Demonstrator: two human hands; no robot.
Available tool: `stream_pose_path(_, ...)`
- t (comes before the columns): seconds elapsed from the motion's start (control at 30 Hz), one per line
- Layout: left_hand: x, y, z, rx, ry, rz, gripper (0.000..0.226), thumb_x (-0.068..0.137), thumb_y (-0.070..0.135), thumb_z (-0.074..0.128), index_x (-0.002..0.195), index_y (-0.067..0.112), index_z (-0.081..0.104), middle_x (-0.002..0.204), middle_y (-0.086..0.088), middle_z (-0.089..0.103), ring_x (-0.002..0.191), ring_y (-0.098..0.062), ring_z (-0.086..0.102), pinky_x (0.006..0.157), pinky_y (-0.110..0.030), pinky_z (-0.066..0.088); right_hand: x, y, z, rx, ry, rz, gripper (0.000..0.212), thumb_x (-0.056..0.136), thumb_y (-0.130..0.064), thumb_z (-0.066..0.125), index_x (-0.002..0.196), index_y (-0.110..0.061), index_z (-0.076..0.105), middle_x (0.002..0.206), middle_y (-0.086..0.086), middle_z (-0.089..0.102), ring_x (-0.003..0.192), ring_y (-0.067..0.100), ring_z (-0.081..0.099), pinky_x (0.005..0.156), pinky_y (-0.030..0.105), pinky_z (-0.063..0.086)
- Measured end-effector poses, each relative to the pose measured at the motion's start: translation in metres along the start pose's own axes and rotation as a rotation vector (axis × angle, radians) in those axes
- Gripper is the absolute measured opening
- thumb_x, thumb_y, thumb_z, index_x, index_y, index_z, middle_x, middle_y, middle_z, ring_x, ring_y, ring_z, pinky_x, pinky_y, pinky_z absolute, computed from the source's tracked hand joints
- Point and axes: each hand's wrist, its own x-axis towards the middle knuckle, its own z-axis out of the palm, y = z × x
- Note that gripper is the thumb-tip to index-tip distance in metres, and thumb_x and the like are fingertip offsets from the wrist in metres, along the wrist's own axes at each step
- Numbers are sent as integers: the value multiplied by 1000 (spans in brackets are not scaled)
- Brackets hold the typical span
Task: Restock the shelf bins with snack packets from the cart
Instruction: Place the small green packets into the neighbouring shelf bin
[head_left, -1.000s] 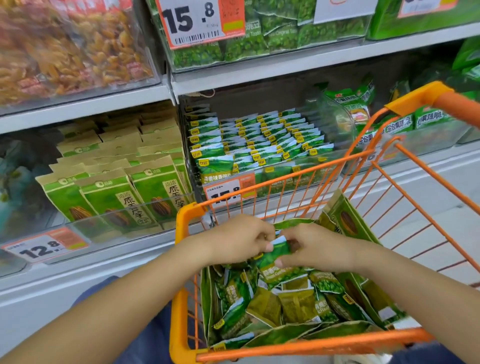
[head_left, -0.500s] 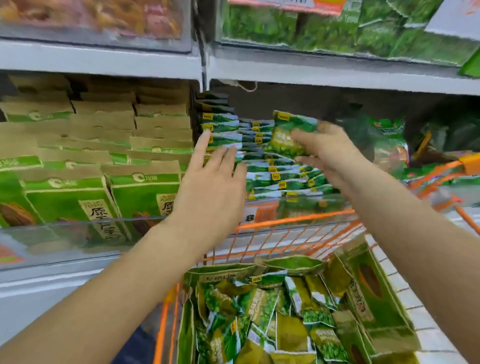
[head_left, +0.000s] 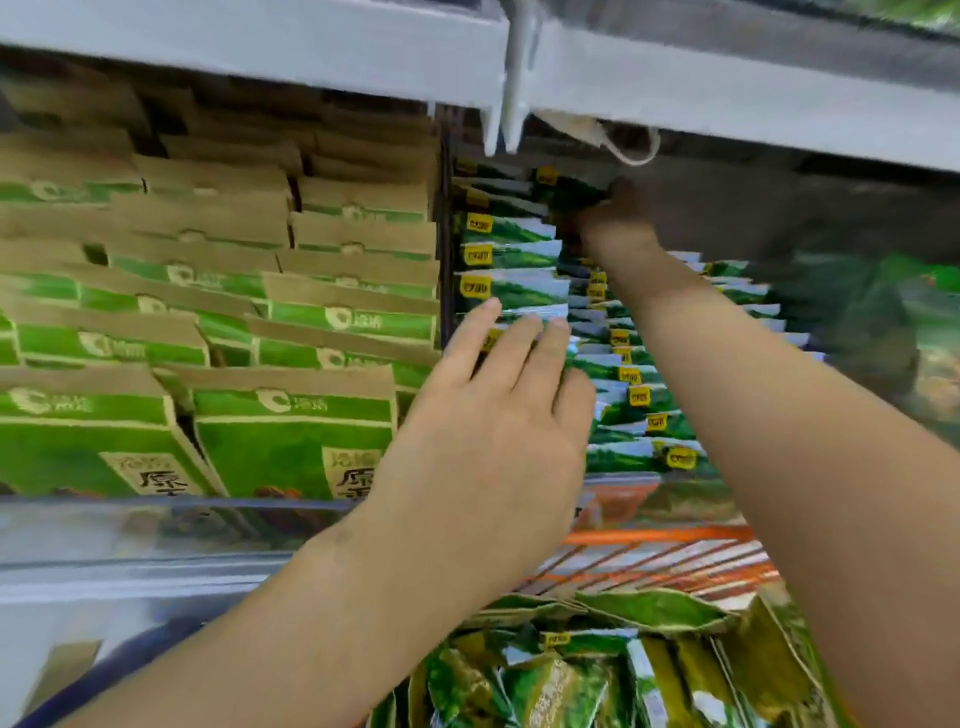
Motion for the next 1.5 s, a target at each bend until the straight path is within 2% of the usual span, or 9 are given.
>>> stream_pose_path(0.2,1,-1,-5,7,-19,15,37,90,26,44,108,6,70,126,-19,63,118,-33,58,108,-51,36,-42,-11,-32,-120,223,-99,47,89,-27,65,126,-6,48,123,10,56,119,23,51,90,25,39)
stream_pose_path(0.47,-13,12,-37,-162,83,157,27,92,21,49,109,7,65,116,-13,64,111,-34,58,102,-46,39,-230,13,-90,-132,189,-410,3,88,-26,59,89,-23,59,73,-13,58,64,1,54,68,26,44)
stream_pose_path(0.57,-30,27,-63,-247,-273,171,25,100,32,36,94,19,56,86,-1,62,83,-28,62,65,-36,43,-285,32,-95,-318,38,-458,23,90,-42,51,72,-27,51,60,-10,54,61,15,55,57,33,40)
stream_pose_path(0.73,-50,24,-49,-116,-951,204,37,101,42,36,101,13,59,72,2,42,80,-21,50,64,-31,41,-329,79,-75,-1058,-731,-320,21,93,-40,51,102,-24,62,99,1,69,97,23,63,70,29,46)
stream_pose_path(0.87,-51,18,-42,-194,-957,190,39,101,43,39,99,11,60,73,0,51,77,-21,54,63,-32,44,-349,89,-45,-863,-1038,-373,49,88,-41,64,133,-27,51,123,-4,62,105,18,59,81,32,49)
stream_pose_path(1.0,-54,10,-44,-293,-799,160,34,99,44,41,105,17,60,95,-3,64,91,-22,59,76,-35,51,-365,87,-22,-831,-1122,-494,31,92,-31,62,119,-18,59,108,5,67,95,25,62,67,28,40)
stream_pose_path(1.2,-50,7,-55,-696,-657,48,33,95,53,44,103,27,63,89,8,68,81,-7,62,78,-33,52,-339,77,-59,-404,-976,-168,3,92,-19,62,89,-19,63,87,2,70,85,16,66,79,31,53)
stream_pose_path(1.33,-47,8,-68,-988,-774,-72,46,76,76,42,88,37,63,68,14,66,62,-1,62,71,-30,55,-317,43,-115,-28,-821,51,7,91,-15,62,94,-8,62,72,1,68,78,18,72,73,29,58)
stream_pose_path(1.5,-45,22,-68,-1373,-561,-273,3,81,38,73,80,38,70,65,0,67,48,-3,50,47,-24,49,-304,19,-145,187,-604,-29,12,80,-26,66,84,-15,63,68,3,66,68,14,69,73,29,59)
